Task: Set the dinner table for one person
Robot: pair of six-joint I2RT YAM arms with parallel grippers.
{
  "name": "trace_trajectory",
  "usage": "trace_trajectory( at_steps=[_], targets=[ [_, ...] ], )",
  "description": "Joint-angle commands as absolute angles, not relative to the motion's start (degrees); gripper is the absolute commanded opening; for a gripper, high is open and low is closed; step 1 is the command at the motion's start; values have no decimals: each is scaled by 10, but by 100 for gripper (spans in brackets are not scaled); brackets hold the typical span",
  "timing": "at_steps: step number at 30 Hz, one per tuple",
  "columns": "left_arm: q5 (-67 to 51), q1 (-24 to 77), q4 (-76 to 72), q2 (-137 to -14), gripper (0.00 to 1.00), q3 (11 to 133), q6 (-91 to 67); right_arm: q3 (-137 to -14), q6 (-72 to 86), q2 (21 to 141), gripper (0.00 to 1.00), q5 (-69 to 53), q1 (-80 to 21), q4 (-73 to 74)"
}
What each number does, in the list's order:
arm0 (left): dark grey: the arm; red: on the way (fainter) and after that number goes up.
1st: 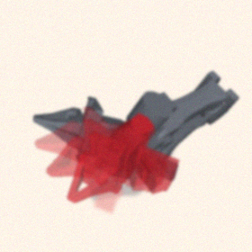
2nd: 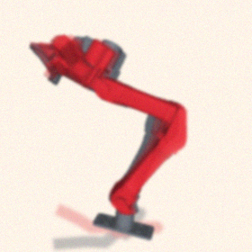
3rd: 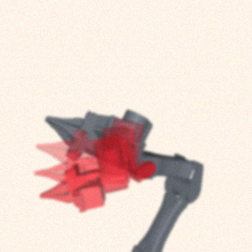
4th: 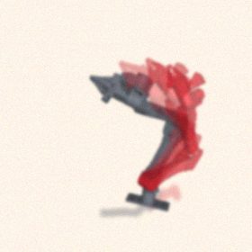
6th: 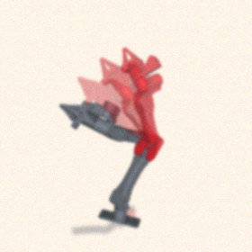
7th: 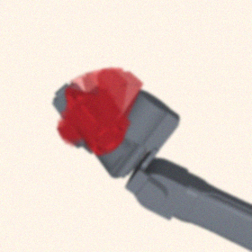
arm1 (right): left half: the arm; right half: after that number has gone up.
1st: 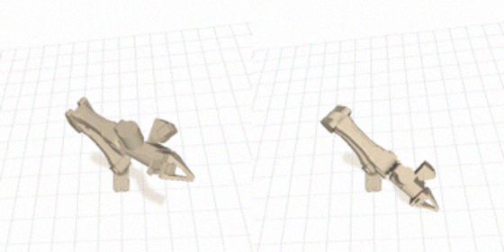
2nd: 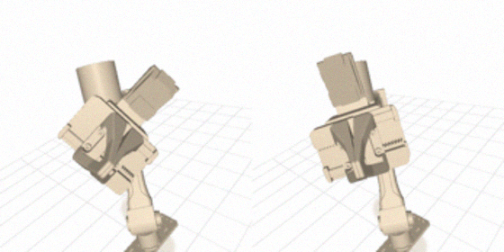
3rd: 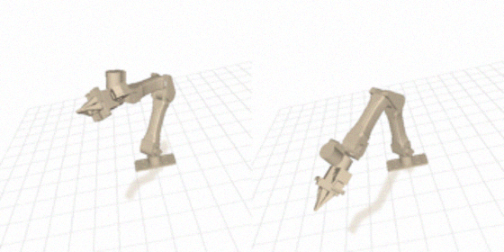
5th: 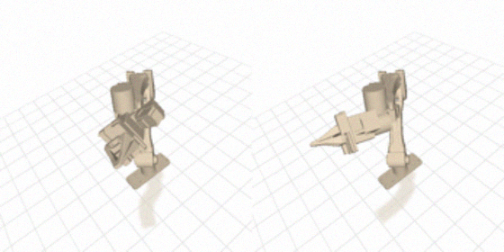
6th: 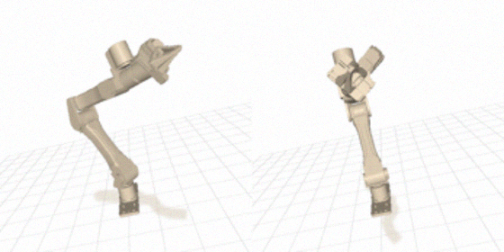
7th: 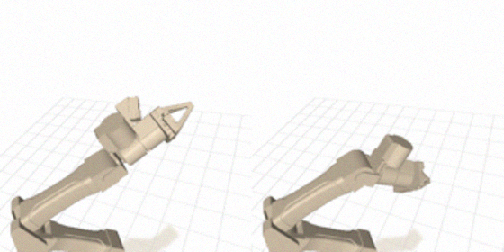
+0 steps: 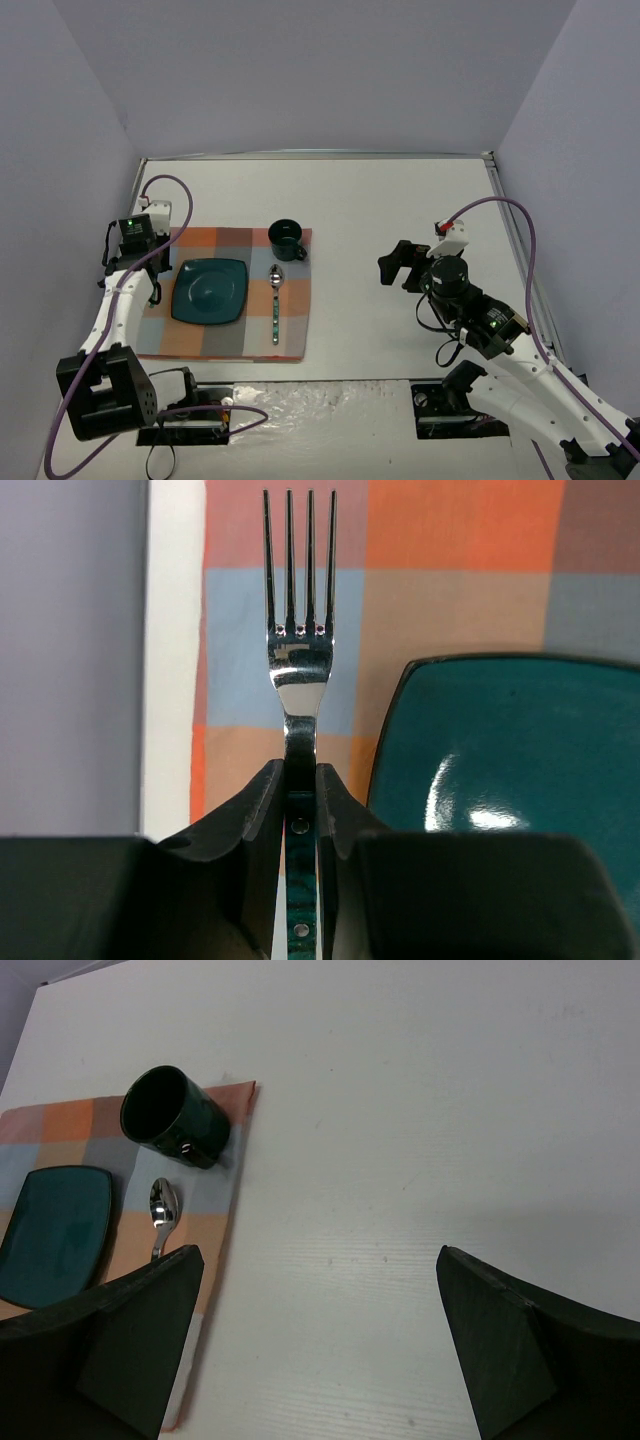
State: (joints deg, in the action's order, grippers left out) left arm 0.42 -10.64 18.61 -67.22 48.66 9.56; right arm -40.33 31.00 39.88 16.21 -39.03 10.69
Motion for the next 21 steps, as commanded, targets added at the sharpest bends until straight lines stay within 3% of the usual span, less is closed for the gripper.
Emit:
trace_trajectory(
  at_steps=[1,7,21],
  targets=[
    [-54,-151,69,-695,0,474,138,-398,289,395,100,137,-388,56],
    [-50,-168,40,-739,0,469,193,-396,275,388,100,125,-388,56],
    [-181,-242,14,-786,0,452,219,-384,253,386,100,111,-388,59]
  ],
)
